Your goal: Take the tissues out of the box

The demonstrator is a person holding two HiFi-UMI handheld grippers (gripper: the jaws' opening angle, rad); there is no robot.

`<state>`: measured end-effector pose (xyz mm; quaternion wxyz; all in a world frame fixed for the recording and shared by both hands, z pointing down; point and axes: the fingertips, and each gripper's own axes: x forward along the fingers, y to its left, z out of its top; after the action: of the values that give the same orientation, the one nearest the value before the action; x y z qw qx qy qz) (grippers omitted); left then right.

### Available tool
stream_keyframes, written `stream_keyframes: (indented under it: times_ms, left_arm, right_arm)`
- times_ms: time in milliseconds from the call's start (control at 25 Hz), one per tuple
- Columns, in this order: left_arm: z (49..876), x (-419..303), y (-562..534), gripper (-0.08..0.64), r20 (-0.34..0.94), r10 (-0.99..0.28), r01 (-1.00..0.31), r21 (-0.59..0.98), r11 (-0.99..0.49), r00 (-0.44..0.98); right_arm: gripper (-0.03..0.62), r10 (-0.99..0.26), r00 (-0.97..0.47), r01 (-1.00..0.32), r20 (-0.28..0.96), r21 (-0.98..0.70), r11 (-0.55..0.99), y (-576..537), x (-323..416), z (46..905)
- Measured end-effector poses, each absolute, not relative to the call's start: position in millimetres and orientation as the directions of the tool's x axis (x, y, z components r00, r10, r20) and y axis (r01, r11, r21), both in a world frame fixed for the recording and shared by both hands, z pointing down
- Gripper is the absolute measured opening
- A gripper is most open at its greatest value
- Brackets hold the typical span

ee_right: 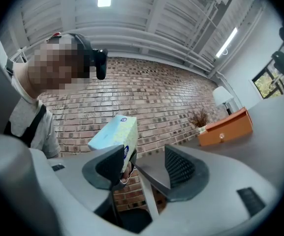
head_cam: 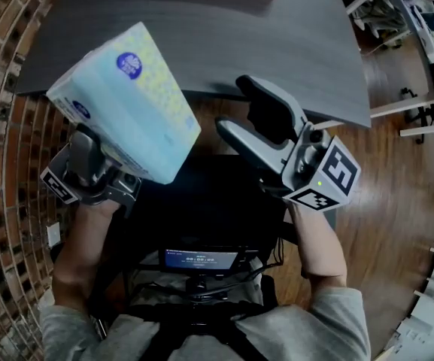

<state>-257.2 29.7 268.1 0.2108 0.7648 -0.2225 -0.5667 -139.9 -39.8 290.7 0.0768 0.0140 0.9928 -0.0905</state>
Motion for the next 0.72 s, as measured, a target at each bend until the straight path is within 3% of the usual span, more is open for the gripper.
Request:
stream_keyframes:
  times_ms: [720]
  left_arm:
    - [270.6,-254.9,29.9,0.379,-0.770,-0.575,-0.101,0.572,-0.814,0.276]
  right_arm:
    - [0.256,0.012,-0.990,0.035,-0.142,-0.157,0.987,-38.1,-143.2,293.3]
